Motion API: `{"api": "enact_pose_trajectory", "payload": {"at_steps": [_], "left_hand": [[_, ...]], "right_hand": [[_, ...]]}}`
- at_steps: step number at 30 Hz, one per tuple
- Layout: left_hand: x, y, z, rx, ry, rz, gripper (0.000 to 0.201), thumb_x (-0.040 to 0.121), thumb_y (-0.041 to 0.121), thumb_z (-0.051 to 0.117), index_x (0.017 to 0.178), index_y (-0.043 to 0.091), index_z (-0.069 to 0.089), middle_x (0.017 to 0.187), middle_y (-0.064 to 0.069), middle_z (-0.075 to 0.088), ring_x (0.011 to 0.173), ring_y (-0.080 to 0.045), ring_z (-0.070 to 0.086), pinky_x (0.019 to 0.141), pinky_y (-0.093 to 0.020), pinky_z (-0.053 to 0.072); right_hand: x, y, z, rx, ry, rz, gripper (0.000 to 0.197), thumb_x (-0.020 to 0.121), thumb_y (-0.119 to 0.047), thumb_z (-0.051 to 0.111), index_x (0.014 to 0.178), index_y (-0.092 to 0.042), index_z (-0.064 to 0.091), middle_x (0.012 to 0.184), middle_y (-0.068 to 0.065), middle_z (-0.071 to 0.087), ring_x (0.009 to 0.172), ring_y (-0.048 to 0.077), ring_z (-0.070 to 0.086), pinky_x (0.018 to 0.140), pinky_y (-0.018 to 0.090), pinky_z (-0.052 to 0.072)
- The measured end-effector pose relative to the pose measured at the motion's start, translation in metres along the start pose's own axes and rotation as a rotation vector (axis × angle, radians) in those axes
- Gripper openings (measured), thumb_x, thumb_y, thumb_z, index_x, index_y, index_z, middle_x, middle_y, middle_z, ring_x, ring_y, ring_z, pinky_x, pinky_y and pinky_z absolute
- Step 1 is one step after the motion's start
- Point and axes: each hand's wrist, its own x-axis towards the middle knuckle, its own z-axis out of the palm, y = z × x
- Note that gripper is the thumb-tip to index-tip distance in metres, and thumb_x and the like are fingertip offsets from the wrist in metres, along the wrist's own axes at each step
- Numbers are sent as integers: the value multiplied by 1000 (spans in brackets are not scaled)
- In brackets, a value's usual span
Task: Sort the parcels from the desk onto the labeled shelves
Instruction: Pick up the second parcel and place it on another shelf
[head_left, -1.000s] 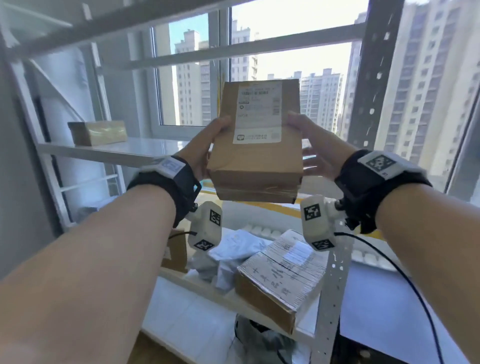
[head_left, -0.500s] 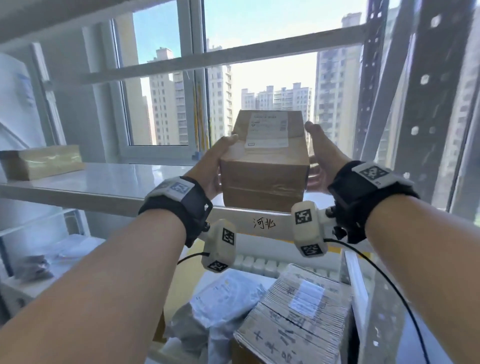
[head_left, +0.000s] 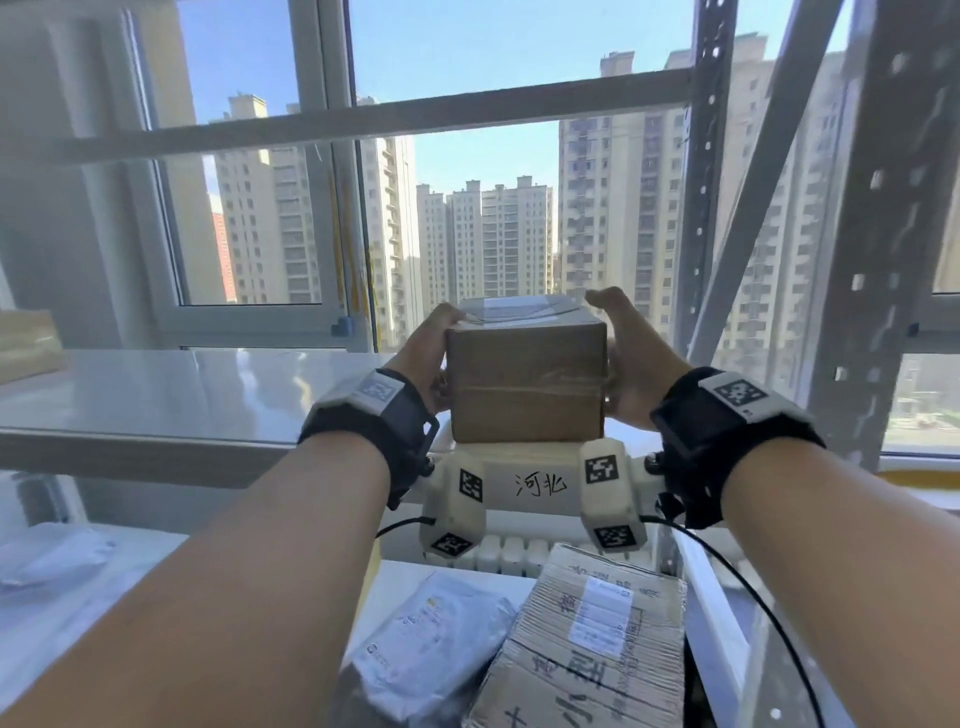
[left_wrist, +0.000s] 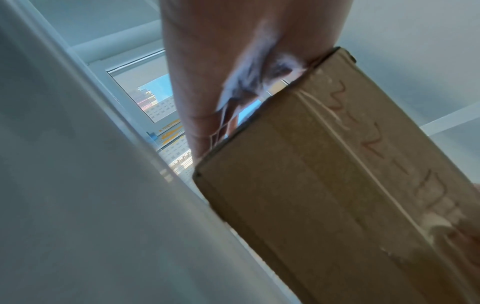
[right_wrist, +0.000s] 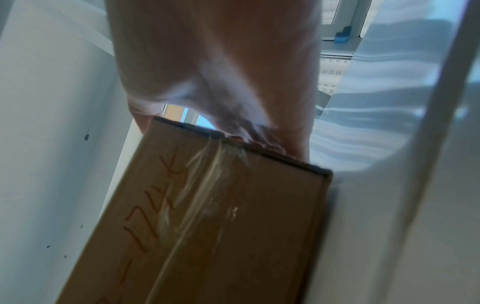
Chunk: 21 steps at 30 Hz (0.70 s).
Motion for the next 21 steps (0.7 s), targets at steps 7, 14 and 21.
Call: {"api": "enact_pose_trajectory", "payload": {"at_steps": [7,14,21], "left_hand": [[9,-3,-2,-44,-83,-51,62,55,53,64,109,22,64,86,-6,56,82,-24,57,79,-35,48],[9,0,-2,-46,-98,-85,26,66,47,60,75,23,56,72,0,49,84,-20,49,84,-37,40],[1,3,-1,29,-69,-71,28,88,44,51,73,21,52,64,-1,46,58,-17,49,58,-29,47]], "right_hand": [[10,8,5,18,40,-41,57,73,-54,61,118,-18,59,108,9,60,101,28,62,90,38,54],[5,9,10,26,129,-52,41,86,-55,52,107,-20,54,83,2,58,77,21,61,53,25,48],[-1,10,14,22,184,-55,38,89,-55,50,101,-20,56,88,5,58,93,26,60,78,35,51]]}}
